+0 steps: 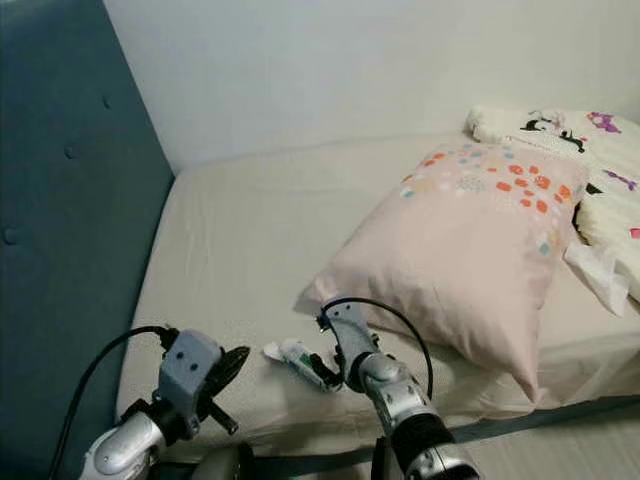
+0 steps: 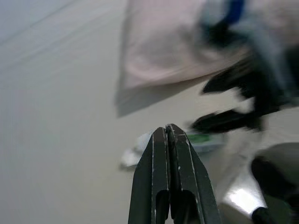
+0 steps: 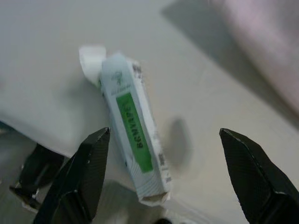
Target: Clean up the room
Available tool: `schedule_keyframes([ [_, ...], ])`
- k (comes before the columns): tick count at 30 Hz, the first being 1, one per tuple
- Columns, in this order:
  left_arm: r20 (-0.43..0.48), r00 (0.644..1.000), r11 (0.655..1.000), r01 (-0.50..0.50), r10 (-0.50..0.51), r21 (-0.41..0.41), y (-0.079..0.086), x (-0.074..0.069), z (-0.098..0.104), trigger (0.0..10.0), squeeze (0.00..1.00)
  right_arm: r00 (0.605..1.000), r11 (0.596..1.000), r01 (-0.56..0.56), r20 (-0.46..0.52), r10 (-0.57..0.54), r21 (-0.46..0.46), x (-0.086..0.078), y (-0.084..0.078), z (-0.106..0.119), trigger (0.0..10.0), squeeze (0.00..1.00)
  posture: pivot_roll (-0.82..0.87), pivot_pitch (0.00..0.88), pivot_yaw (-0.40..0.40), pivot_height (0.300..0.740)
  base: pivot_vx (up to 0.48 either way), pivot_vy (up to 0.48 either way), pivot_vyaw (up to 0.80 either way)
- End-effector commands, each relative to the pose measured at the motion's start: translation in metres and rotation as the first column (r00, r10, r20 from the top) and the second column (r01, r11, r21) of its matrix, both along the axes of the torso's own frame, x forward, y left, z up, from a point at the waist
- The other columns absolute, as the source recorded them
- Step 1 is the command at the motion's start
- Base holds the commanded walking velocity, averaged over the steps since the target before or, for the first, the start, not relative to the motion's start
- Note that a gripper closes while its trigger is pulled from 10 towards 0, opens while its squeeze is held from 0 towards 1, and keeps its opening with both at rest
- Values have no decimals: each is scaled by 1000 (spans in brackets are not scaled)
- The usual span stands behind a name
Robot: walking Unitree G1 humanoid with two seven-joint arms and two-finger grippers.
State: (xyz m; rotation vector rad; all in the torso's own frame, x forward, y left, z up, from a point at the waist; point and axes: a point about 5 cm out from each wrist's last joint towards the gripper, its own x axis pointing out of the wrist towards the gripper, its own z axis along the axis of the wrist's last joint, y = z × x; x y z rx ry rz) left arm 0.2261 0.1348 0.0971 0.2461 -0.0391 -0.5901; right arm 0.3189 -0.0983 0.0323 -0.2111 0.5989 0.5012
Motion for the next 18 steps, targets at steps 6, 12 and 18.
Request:
schedule_keyframes([
  [6,-23,999,999,40,-40,3,-6,-8,1,10000,0,998,999,-47,-52,47,-9,-1,9,-4,10000,290,99,219,-39,599,0,0,0],
  [12,1,998,998,70,-70,-3,-12,-12,10,10000,0,997,997,-65,-54,62,-51,2,13,-4,10000,0,109,253,-43,599,0,0,0],
  [18,-1,998,998,60,-60,-28,-14,-14,15,10000,0,997,997,-45,-64,42,-59,4,13,-5,10000,0,126,280,-45,599,0,0,0],
])
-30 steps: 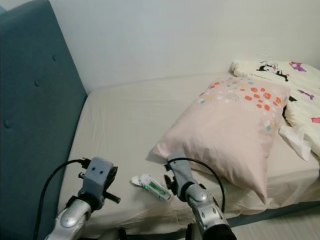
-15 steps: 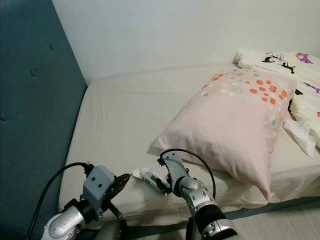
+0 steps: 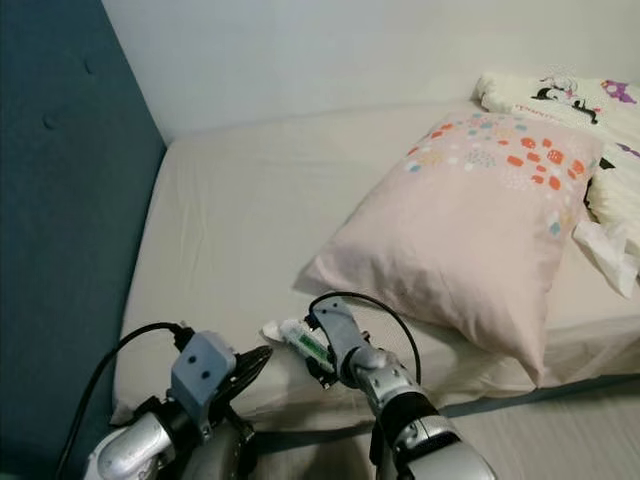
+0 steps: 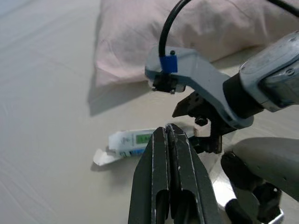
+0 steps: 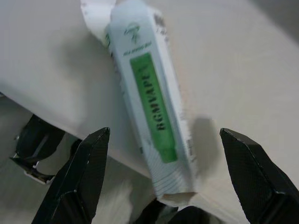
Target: Clean up the room
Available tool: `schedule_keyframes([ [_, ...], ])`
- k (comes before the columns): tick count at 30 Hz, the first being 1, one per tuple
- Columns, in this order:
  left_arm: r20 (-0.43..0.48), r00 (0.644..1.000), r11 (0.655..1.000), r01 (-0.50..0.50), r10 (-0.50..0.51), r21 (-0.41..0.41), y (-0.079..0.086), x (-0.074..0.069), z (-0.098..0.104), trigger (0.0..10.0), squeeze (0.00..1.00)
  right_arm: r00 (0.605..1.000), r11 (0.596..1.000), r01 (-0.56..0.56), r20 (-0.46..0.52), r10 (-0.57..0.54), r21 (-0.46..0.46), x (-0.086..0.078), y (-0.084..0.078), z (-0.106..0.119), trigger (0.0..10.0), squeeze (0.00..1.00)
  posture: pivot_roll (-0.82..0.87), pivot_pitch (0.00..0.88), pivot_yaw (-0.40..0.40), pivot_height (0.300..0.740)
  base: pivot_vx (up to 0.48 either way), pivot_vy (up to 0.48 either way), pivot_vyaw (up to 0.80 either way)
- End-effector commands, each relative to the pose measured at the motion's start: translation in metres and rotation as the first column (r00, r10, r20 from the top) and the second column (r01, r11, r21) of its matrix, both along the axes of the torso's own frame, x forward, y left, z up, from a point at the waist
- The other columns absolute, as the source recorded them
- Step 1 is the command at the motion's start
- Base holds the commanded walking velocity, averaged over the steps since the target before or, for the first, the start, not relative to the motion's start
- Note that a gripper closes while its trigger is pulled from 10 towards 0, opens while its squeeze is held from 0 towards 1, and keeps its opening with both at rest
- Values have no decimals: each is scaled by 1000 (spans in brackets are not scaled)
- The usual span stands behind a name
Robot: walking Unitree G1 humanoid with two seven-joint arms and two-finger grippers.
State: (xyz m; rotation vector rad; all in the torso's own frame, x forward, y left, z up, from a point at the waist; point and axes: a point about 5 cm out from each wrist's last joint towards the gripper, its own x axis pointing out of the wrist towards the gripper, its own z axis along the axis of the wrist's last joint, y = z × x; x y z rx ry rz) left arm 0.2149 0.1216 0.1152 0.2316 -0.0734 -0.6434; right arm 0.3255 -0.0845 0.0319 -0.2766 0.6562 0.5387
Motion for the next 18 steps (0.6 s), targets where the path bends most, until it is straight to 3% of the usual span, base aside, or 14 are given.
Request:
schedule_keyframes([
  [1,-28,1000,1000,5,-6,-21,-2,-4,0,10000,0,1000,1000,5,-23,-5,0,-3,1,-5,10000,0,132,290,-44,599,0,0,0],
  [10,-25,1000,1000,10,-11,-22,-4,-4,5,10000,0,1000,1000,-15,-4,15,-26,0,5,-2,10000,0,133,292,-40,599,0,0,0],
  [11,-25,1000,1000,9,-10,-21,-4,-4,5,10000,0,1000,999,-7,-1,7,-31,1,4,-2,314,0,133,292,-40,599,0,0,0],
  [18,-30,1000,1000,3,-4,-21,-3,-3,6,10000,0,1000,999,9,0,-9,-44,1,0,-3,0,0,135,291,-41,599,0,0,0],
])
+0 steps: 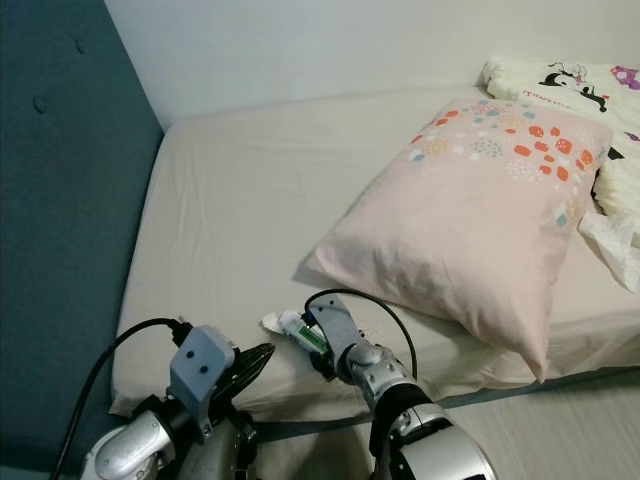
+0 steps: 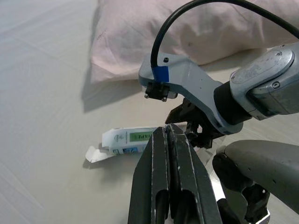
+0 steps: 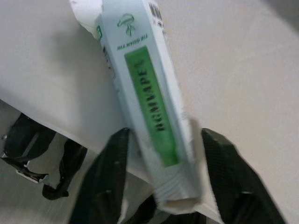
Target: Clean up the room
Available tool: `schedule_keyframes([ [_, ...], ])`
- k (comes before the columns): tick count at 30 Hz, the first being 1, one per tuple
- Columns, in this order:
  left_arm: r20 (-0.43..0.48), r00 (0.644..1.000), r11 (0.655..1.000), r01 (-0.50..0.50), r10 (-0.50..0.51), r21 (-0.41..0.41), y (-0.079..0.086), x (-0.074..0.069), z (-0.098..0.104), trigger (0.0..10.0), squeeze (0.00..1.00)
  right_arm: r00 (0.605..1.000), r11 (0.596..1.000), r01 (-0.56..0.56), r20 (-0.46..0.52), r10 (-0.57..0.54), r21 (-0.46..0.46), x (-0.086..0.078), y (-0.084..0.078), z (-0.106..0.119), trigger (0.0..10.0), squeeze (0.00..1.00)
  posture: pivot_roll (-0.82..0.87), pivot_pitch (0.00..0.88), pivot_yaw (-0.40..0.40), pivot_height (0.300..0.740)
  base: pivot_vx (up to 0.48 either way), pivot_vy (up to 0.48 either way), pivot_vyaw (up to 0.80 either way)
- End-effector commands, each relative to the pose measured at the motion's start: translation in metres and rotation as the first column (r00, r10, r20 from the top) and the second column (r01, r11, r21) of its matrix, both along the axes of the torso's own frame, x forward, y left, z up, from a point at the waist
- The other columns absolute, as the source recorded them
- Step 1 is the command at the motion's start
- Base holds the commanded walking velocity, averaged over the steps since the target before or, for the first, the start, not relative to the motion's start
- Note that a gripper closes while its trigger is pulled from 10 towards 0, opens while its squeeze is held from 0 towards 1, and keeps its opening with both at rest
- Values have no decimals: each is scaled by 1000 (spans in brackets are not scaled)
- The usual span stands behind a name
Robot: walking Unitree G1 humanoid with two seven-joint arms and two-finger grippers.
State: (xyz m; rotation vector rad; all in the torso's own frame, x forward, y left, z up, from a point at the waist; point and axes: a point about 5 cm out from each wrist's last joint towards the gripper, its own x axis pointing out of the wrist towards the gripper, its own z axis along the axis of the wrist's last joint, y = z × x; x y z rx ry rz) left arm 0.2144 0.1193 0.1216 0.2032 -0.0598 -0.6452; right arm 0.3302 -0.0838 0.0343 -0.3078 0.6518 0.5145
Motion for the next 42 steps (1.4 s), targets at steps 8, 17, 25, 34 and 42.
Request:
schedule_keyframes([
  [8,-24,1000,1000,0,0,17,2,-5,-2,10000,0,1000,1000,3,-31,-4,-10,-5,-2,-8,0,0,147,294,-37,599,0,0,0],
  [17,-17,1000,1000,-14,14,18,3,0,-2,10000,0,1000,999,9,10,-9,35,1,-3,0,0,0,128,253,-35,599,0,0,0],
  [25,-30,981,981,-195,194,-22,19,21,-8,10000,0,990,979,-21,143,-8,201,12,0,27,0,0,82,172,-27,599,0,0,0],
  [34,-76,857,855,-514,510,-61,40,49,-19,10000,0,916,977,-41,398,-46,209,5,-11,46,10000,0,44,65,-26,599,0,0,0],
  [42,-66,804,797,-595,591,-105,36,53,-23,10000,0,852,960,15,499,-158,279,-7,-28,60,10000,0,23,25,-19,599,0,0,0],
])
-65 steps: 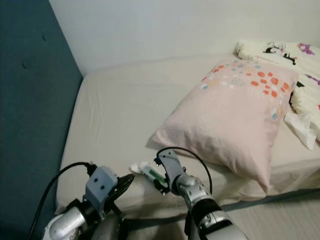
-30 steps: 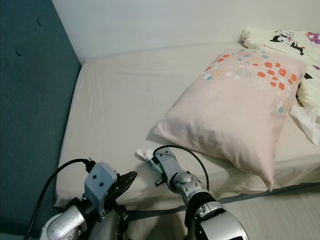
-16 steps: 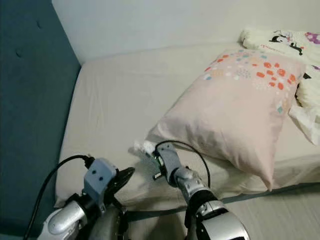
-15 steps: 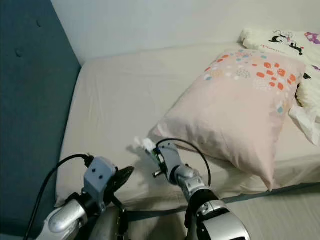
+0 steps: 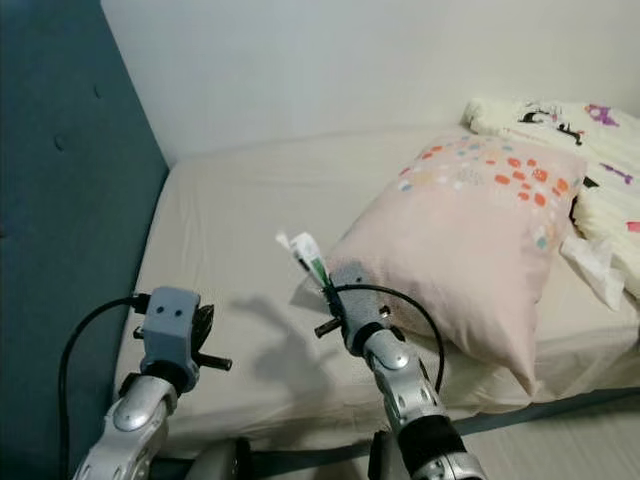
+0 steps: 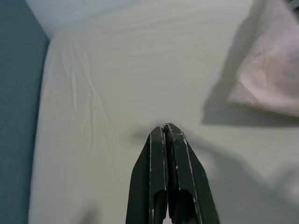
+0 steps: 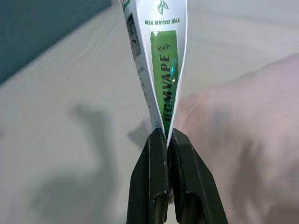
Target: Clean up the room
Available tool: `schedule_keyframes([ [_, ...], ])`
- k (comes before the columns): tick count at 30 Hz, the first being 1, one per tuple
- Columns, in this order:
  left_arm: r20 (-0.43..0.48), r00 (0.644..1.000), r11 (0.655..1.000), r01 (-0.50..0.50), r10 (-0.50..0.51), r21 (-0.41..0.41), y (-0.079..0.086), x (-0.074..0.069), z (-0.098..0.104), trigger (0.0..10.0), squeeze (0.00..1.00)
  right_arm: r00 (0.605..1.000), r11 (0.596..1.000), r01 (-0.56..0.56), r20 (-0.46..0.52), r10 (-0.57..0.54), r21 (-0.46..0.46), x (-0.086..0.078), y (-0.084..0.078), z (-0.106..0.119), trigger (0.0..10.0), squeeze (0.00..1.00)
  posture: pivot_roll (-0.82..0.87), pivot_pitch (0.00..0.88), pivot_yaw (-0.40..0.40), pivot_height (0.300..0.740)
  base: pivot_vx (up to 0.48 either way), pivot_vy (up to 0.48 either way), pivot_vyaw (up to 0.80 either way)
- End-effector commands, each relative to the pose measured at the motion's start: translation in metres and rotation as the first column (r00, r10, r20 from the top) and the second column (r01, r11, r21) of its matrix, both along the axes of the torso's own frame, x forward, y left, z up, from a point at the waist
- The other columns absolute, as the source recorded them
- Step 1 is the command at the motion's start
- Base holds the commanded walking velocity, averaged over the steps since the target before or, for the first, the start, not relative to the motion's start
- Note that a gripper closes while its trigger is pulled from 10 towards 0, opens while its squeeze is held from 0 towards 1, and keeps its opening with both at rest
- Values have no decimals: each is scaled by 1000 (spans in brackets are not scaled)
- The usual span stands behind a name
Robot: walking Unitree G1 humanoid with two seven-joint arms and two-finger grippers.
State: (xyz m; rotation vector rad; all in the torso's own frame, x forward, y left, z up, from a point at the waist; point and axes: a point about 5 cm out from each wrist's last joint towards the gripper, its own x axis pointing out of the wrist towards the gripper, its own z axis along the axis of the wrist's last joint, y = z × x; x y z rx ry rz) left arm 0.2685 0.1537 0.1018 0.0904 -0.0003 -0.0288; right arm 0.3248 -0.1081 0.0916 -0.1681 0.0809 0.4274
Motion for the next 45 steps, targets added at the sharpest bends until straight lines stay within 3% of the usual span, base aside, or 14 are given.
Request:
schedule_keyframes([
  [1,11,1000,1000,-12,12,-15,-1,-1,-3,10000,0,999,999,42,22,-42,27,-3,-6,2,10000,0,23,19,-19,599,0,0,0],
  [8,13,1000,1000,-21,22,-15,-4,0,-4,10000,0,997,996,79,12,-79,39,-9,-12,-3,10000,0,24,16,-21,624,0,0,0],
  [14,12,998,998,-66,65,14,-2,1,-7,10000,0,996,996,85,-6,-84,26,-11,-12,-5,10000,0,29,18,-27,654,0,0,0],
  [35,39,997,998,-67,66,17,-1,2,-5,10000,0,998,997,67,-21,-67,25,-9,-8,-3,10000,0,40,20,-31,739,0,0,0],
  [45,44,997,998,-59,59,7,0,1,-5,10000,0,999,1000,30,-29,-30,-3,-10,-3,-7,10000,0,42,22,-37,740,0,0,0],
])
